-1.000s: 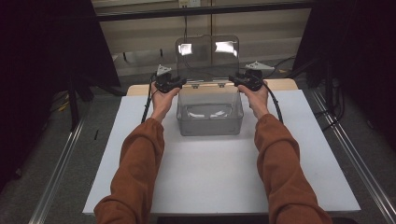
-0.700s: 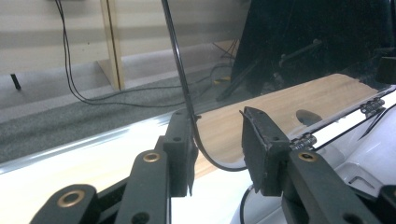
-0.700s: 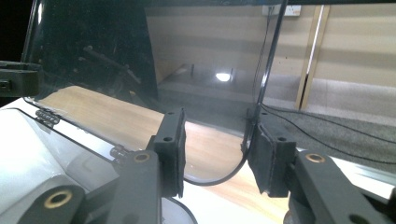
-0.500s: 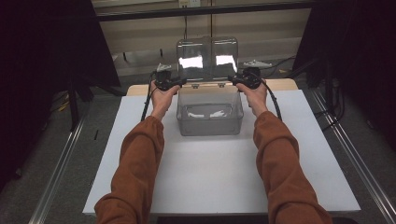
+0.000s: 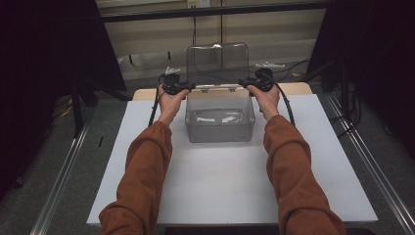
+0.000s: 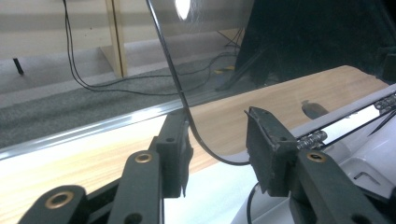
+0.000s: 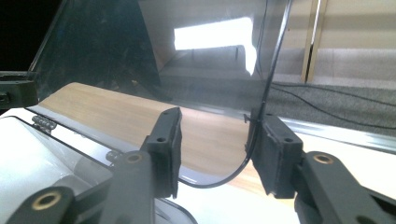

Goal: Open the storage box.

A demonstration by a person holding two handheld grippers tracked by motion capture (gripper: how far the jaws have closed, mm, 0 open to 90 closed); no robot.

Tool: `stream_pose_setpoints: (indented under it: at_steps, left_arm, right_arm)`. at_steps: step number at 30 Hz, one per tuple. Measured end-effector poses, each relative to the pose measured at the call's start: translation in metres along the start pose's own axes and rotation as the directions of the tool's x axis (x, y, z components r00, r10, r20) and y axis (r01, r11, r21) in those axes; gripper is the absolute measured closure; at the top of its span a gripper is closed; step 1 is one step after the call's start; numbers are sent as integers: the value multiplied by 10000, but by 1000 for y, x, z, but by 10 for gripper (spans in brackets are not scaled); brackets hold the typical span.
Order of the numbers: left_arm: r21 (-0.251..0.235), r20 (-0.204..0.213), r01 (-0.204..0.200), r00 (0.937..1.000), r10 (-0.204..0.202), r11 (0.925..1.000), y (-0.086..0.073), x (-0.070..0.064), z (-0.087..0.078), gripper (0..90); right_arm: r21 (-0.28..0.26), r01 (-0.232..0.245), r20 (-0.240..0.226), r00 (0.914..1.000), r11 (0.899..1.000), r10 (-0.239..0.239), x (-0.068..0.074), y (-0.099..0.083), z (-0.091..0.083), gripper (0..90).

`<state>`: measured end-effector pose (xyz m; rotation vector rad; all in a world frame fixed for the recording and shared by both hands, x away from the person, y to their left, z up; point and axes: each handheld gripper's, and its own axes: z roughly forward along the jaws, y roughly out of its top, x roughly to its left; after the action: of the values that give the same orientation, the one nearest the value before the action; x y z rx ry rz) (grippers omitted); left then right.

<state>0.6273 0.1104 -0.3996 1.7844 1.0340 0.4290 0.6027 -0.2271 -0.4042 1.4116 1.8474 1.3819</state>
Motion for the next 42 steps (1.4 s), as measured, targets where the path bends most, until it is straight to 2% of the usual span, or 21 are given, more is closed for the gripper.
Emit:
stream_pose_setpoints:
  at_steps: [5,10,12,13,14,15,18,21,28,40,42]
  left_arm:
    - [33,168,259,9995,-259,9997,-1,3,0,589]
    - [185,-150,82,9999,-79,9998,-1,2,1,557]
    - [225,-179,-68,9998,72,9997,-1,0,2,561]
    - [214,-169,-43,9998,46,9998,-1,0,2,565]
    - [180,-151,36,9999,-33,9998,-2,1,3,564]
    - [192,-158,83,9998,-80,9998,-2,1,3,564]
    - [188,-50,303,9995,-302,9994,-3,4,3,558]
    - [150,-33,336,9994,-336,9993,-3,3,4,558]
    - [193,10,378,9993,-379,9991,-3,4,4,556]
    - [136,14,476,9989,-476,9988,-4,4,4,552]
    - [121,-62,334,9994,-334,9994,-4,3,4,553]
  right_arm:
    - [34,-219,-38,9998,9998,219,-1,-1,2,522]
    - [227,-370,-91,9993,9991,372,-2,-2,4,485]
    - [356,-386,42,9993,9986,385,-3,-3,6,461]
    - [441,-885,-68,9960,9951,889,-5,-5,6,459]
    - [462,-1160,-144,9931,9922,1168,-7,-7,7,461]
    - [457,-1199,-209,9924,9917,1210,-8,-7,7,471]
    - [441,-907,-36,9958,9949,910,-5,-6,8,470]
    - [477,-1216,-148,9924,9914,1224,-6,-7,8,469]
    - [523,-1340,-114,9908,9896,1348,-6,-7,9,466]
    - [500,-1850,-104,9825,9815,1858,-5,-9,11,441]
    - [491,-1854,-94,9825,9814,1860,-5,-10,12,420]
